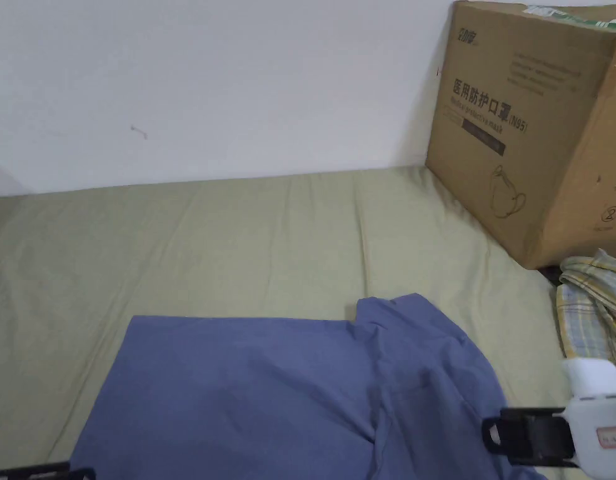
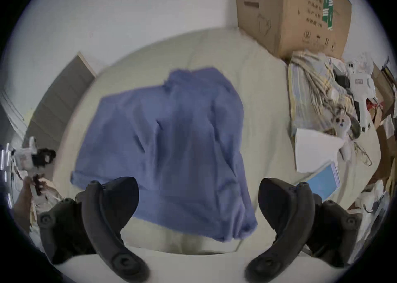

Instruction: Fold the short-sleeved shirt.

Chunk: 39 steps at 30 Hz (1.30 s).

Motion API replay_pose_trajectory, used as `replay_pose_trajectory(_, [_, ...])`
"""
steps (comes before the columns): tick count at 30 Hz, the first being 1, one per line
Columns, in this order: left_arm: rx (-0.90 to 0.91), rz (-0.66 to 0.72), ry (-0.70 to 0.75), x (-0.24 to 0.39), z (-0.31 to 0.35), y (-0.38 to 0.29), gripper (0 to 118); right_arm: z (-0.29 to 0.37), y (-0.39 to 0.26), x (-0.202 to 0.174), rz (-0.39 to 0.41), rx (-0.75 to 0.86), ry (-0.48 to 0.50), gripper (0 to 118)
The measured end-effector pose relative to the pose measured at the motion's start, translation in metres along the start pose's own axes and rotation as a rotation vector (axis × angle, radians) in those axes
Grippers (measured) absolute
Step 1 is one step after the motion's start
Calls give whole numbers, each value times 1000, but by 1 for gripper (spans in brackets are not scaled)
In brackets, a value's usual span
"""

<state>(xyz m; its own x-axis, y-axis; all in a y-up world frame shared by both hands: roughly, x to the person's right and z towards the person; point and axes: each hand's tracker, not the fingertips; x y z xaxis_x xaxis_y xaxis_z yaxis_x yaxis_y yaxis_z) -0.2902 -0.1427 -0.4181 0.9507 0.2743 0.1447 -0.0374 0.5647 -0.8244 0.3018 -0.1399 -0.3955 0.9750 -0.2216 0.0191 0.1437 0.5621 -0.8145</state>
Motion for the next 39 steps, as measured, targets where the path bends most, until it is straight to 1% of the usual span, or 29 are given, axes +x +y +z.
replay_pose_trajectory(4, [69, -65, 34, 21, -13, 39, 118, -10, 37, -12, -16, 47, 10, 114])
replay_pose_trajectory(5, [104, -65, 23, 25, -15, 48, 110, -13, 45, -14, -13, 61, 19, 106])
replay_pose_trajectory(6, [122, -62, -17, 27, -21, 60, 88, -17, 54, -16, 3, 84, 26, 85])
replay_pose_trajectory(7, [115, -48, -34, 29, -30, 72, 48, -22, 63, -26, 48, 98, 9, 39])
replay_pose_trajectory(8, [101, -43, -18, 30, -42, 84, 0, -30, 70, -30, 83, 109, -45, 0])
replay_pose_trajectory(9, [134, -72, 31, 31, -57, 97, 0, -36, 77, -32, 80, 136, -36, 0])
replay_pose_trajectory(11, [89, -70, 42, 24, -86, 124, 0, -52, 92, -28, 42, 114, 13, 0])
replay_pose_trajectory(13, [73, -92, 99, 13, -122, 157, 0, -64, 104, -25, -28, 102, 49, 0])
replay_pose_trajectory(14, [38, -113, 120, 7, -141, 172, 0, -69, 108, -23, -41, 98, 63, 0])
replay_pose_trajectory(16, [-43, -100, 164, -9, -183, 199, 0, -85, 116, -18, -18, 90, 58, 0])
replay_pose_trajectory(18, [-110, -49, 175, -27, -217, 218, 0, -99, 117, -14, 65, 89, 33, 0])
replay_pose_trajectory(20, [-119, -33, 185, -39, -243, 227, 0, -113, 116, -10, 98, 68, 11, 0])
replay_pose_trajectory(21, [-112, -40, 210, -43, -253, 231, 12, -120, 115, -6, 96, 48, 4, 0])
replay_pose_trajectory(22, [-109, -44, 233, -46, -262, 235, 40, -125, 115, -2, 86, 36, 2, 0])
replay_pose_trajectory(23, [-115, -50, 239, -50, -270, 237, 95, -131, 114, 0, 74, 24, 4, 0])
replay_pose_trajectory(24, [-148, -60, 249, -56, -281, 237, 118, -135, 114, 4, 56, 13, 9, 0])
replay_pose_trajectory(25, [-188, -55, 272, -59, -289, 235, 116, -139, 113, 8, 40, 5, 12, 0])
replay_pose_trajectory(26, [-146, -60, 277, -58, -284, 239, 116, -143, 113, 11, 33, 3, 12, 0])
replay_pose_trajectory(27, [-165, -48, 321, -60, -286, 239, 116, -146, 113, 12, 30, -1, 8, 0])
replay_pose_trajectory(28, [-169, -41, 321, -60, -287, 239, 116, -149, 113, 14, 28, -3, 1, 0])
replay_pose_trajectory(29, [-171, -37, 299, -60, -291, 235, 113, -152, 113, 16, 26, -6, -7, 0])
replay_pose_trajectory(31, [-205, -31, 196, -55, -294, 228, 104, -159, 115, 19, 21, -13, -28, 0])
replay_pose_trajectory(32, [-209, -48, 197, -52, -291, 226, 102, -162, 116, 20, 18, -17, -49, 0])
replay_pose_trajectory(33, [-192, -83, 210, -50, -284, 224, 96, -166, 118, 23, 14, -14, -69, 0])
replay_pose_trajectory(34, [-164, -104, 146, -51, -280, 226, 79, -170, 120, 26, 12, -9, -70, 0])
replay_pose_trajectory(35, [-157, -104, 178, -50, -272, 226, 48, -174, 125, 30, 8, 2, -61, 0])
replay_pose_trajectory(36, [-131, -99, 159, -49, -263, 226, 9, -179, 130, 34, 1, 20, -57, 1])
replay_pose_trajectory(37, [-89, -95, 166, -48, -252, 225, 3, -185, 137, 36, 8, 33, -72, 1])
replay_pose_trajectory(39, [-84, -39, 30, -50, -235, 225, 3, -199, 155, 44, 18, 35, -91, 1])
